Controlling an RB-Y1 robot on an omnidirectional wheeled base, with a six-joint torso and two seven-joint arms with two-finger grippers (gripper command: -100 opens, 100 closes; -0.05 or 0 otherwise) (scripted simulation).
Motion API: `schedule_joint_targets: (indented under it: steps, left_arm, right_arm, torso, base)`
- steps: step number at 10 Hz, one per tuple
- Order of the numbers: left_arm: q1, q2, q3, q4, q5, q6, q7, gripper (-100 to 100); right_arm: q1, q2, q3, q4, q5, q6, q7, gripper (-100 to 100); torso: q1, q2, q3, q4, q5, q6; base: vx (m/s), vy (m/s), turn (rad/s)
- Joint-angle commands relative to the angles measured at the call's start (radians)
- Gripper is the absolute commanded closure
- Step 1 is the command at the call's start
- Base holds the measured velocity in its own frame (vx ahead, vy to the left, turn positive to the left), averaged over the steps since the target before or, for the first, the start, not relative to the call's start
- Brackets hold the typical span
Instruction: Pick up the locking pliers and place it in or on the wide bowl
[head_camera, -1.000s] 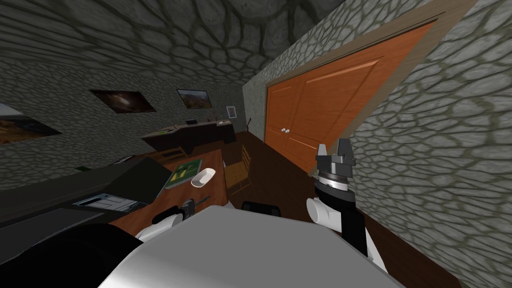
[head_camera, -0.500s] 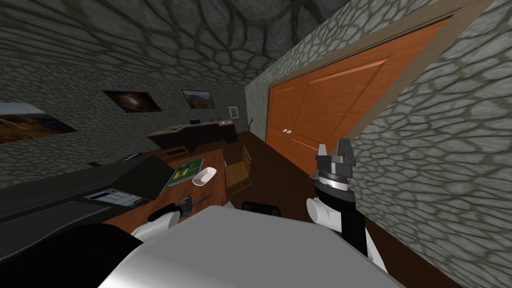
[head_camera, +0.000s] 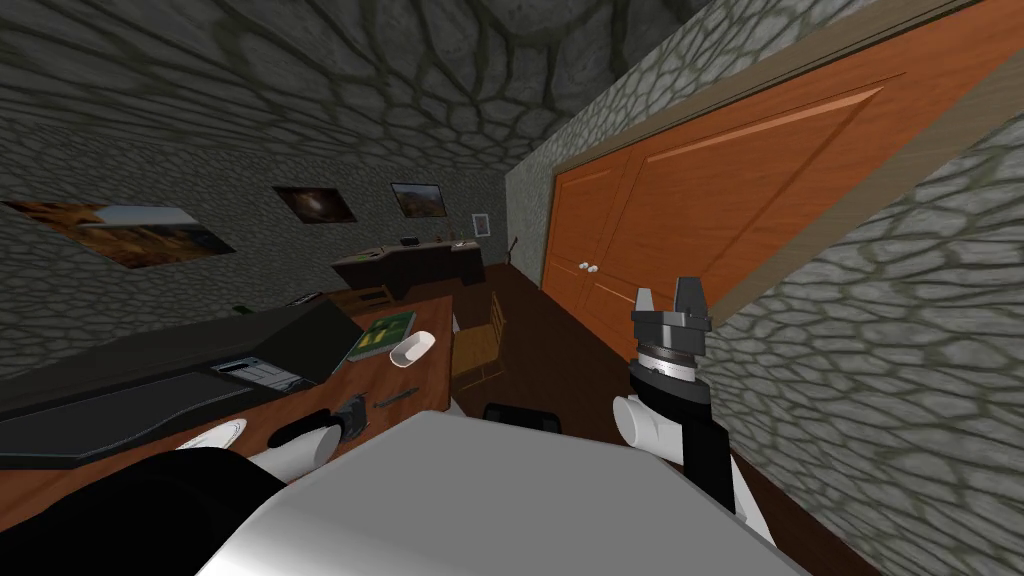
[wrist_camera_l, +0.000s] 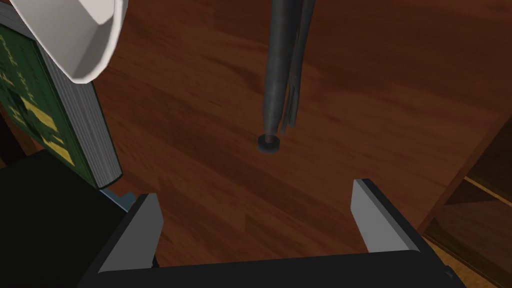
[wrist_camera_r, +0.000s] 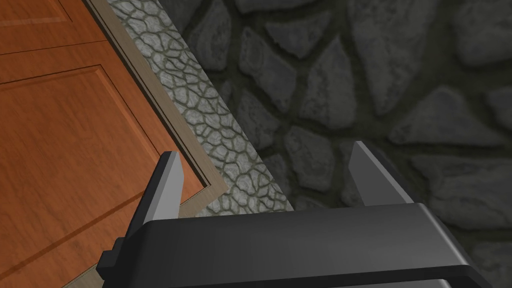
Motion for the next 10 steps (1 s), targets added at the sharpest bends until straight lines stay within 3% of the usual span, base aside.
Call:
schedule_joint_targets:
  steps: [1,2,5,9,10]
  left_arm:
    - [0.024,0.010,0.022,-0.011,0.001,0.030,0.012,-100]
    - [0.041,0.020,0.038,-0.026,-0.004,0.058,0.023,-100]
    - [0.073,0.036,0.044,-0.039,-0.001,0.102,0.029,-100]
    - [0.149,0.057,-0.006,-0.030,0.037,0.189,0.009,-100]
    - [0.149,0.057,-0.006,-0.030,0.037,0.189,0.009,-100]
  right_arm:
    - [0.000,0.000,0.000,0.000,0.000,0.000,0.000,0]
    - [0.000,0.000,0.000,0.000,0.000,0.000,0.000,0]
    - [0.000,0.000,0.000,0.000,0.000,0.000,0.000,0]
    - [0.000,0.000,0.000,0.000,0.000,0.000,0.000,0]
    - [0.000,0.000,0.000,0.000,0.000,0.000,0.000,0]
  torso:
    - [0.000,0.000,0.000,0.000,0.000,0.000]
    - [0.001,0.000,0.000,0.000,0.000,0.000]
    - [0.004,0.001,0.001,0.000,0.001,0.001]
    - [0.011,-0.002,-0.001,0.000,0.003,0.002]
    - [0.012,-0.004,-0.002,-0.001,0.003,0.002]
  base:
    - [0.097,-0.074,0.214]
    - [0.108,-0.083,0.236]
    - [0.075,-0.032,0.020]
    - [0.119,0.048,-0.196]
    - [0.102,0.037,-0.114]
